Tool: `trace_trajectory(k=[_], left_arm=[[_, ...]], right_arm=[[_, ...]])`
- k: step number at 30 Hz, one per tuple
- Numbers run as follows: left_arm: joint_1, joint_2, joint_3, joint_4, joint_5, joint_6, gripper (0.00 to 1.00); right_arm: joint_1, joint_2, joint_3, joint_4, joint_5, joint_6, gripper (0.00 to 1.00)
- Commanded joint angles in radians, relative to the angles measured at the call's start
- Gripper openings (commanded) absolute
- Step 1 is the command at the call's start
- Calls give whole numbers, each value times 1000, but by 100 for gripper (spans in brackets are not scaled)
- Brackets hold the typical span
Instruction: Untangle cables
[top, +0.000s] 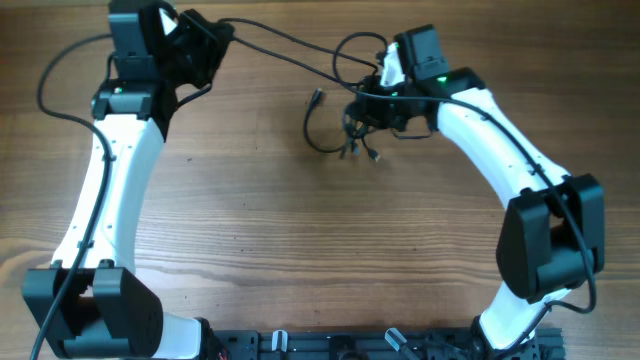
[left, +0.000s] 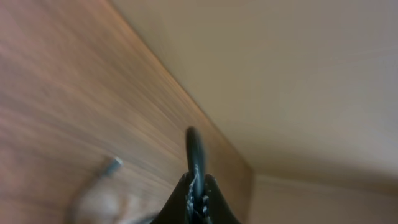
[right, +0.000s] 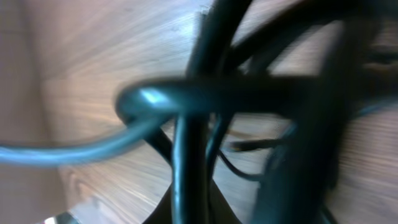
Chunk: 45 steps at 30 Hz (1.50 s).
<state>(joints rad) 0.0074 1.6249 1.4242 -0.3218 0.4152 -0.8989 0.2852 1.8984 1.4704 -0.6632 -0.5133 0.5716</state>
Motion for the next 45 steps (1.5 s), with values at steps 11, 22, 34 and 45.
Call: trace_trajectory(k=[11, 22, 34, 45], left_arm=[[82, -291, 69, 93, -144, 320, 4], [174, -529, 69, 217, -188, 315, 4], [173, -463, 68, 116, 60, 303, 4], [60, -298, 68, 40, 326, 259, 4]], right_arm=[[-301, 30, -13, -116, 215, -101, 4], [-303, 35, -106, -74, 235, -103, 4], [-197, 35, -106, 31, -106, -337, 5], [-104, 35, -106, 85, 27, -126, 57]])
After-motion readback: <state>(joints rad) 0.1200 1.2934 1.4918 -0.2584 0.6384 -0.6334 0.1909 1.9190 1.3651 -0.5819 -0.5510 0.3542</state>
